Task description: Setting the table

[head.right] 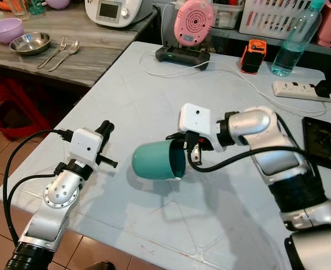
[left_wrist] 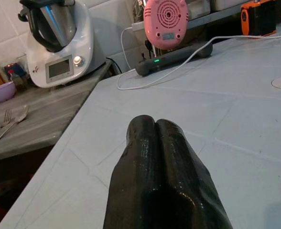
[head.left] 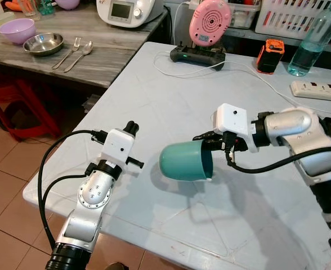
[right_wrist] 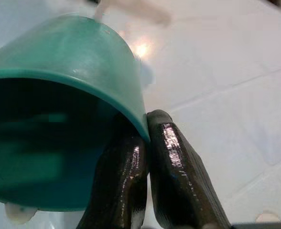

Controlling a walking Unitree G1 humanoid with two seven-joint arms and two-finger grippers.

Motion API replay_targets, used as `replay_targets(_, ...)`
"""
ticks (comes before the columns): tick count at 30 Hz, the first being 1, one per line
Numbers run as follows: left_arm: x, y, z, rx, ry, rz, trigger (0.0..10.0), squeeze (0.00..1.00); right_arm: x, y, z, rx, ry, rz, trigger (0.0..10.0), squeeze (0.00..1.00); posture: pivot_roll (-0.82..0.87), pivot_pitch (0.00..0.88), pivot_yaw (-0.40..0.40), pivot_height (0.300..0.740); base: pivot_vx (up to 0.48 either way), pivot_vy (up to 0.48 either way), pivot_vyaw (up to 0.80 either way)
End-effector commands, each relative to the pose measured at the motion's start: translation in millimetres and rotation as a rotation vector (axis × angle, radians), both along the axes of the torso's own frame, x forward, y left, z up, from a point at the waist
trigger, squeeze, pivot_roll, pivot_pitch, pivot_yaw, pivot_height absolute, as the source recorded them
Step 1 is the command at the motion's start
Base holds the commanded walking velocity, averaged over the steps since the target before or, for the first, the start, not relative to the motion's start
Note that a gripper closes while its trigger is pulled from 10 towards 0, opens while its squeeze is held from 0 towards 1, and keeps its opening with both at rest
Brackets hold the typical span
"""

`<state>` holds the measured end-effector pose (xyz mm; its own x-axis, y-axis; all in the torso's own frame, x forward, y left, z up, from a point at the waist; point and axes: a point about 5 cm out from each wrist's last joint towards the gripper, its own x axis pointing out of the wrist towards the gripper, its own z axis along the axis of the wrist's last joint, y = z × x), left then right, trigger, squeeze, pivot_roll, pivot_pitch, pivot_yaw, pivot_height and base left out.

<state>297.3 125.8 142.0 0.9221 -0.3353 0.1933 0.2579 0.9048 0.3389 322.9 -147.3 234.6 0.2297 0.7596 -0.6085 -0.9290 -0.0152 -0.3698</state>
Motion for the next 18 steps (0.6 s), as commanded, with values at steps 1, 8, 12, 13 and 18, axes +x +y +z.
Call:
replay_targets(1, -1.2, -0.3, -3, 0.019, 0.009, -0.015, 10.0, 0.0, -1.1, -0.8, 7, -0.069, 0.011, 0.062, 0.0, 0.0, -0.08, 0.098, 0.015, 0.74, 0.0, 0.0, 0.0)
replay_targets(8, -2.5, -3.9, -5, 0.012, 0.014, -0.028, 10.0, 0.0, 1.2, -12.0, 13, -0.237, 0.036, 0.136, 0.0, 0.0, -0.09, 0.093, 0.013, 0.74, 0.0, 0.0, 0.0)
replay_targets(12, -3.3, -4.5, -6, 0.009, 0.017, -0.03, 10.0, 0.0, 7.5, -14.6, 18, -0.345, -0.015, 0.174, 0.0, 0.0, -0.09, 0.093, 0.008, 0.74, 0.0, 0.0, 0.0)
replay_targets(13, -3.5, -4.7, -6, 0.008, 0.018, -0.031, 10.0, 0.0, 8.6, -14.8, 18, -0.366, -0.025, 0.182, 0.0, 0.0, -0.09, 0.093, 0.008, 0.74, 0.0, 0.0, 0.0)
replay_targets(18, -4.0, -5.7, -7, 0.003, 0.021, -0.032, 10.0, 0.0, 13.7, -18.2, 20, -0.462, -0.071, 0.192, 0.0, 0.0, -0.09, 0.095, 0.007, 0.74, 0.0, 0.0, 0.0)
